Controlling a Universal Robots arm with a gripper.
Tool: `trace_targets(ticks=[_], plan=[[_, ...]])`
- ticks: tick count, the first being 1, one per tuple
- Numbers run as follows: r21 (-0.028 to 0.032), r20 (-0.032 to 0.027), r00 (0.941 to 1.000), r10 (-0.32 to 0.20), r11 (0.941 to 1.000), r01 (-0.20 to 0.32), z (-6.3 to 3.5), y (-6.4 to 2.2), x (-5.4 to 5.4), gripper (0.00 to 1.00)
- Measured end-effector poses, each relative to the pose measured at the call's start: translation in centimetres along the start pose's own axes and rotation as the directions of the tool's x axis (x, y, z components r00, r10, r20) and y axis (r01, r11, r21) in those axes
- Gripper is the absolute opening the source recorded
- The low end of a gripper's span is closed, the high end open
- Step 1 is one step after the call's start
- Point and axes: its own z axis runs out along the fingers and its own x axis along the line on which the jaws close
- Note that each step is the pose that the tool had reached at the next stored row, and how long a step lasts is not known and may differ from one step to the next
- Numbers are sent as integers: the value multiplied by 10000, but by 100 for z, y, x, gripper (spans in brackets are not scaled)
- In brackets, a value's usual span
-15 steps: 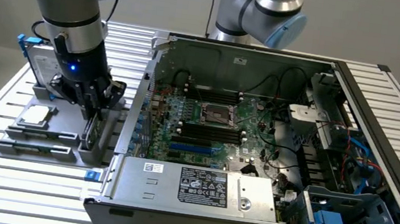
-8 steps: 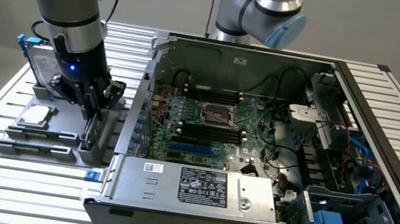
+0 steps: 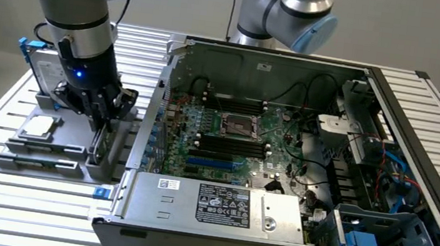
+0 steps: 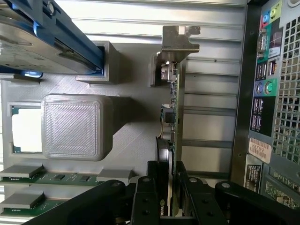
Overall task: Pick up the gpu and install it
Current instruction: 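Pick up the gpu and move the gpu toward the slot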
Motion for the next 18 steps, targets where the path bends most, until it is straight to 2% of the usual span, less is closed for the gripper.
trace_targets(ticks=[3, 9, 15, 18], plan=[[-21, 1, 10000, -1, 10000, 1, -22, 0, -1, 27], [-141, 6, 10000, -2, 9999, 2, -143, 1, 5, 27], [-286, 13, 10000, -4, 9996, 4, -305, 2, 13, 27], [-323, 16, 10000, -2, 9995, 3, -410, 2, 14, 27]])
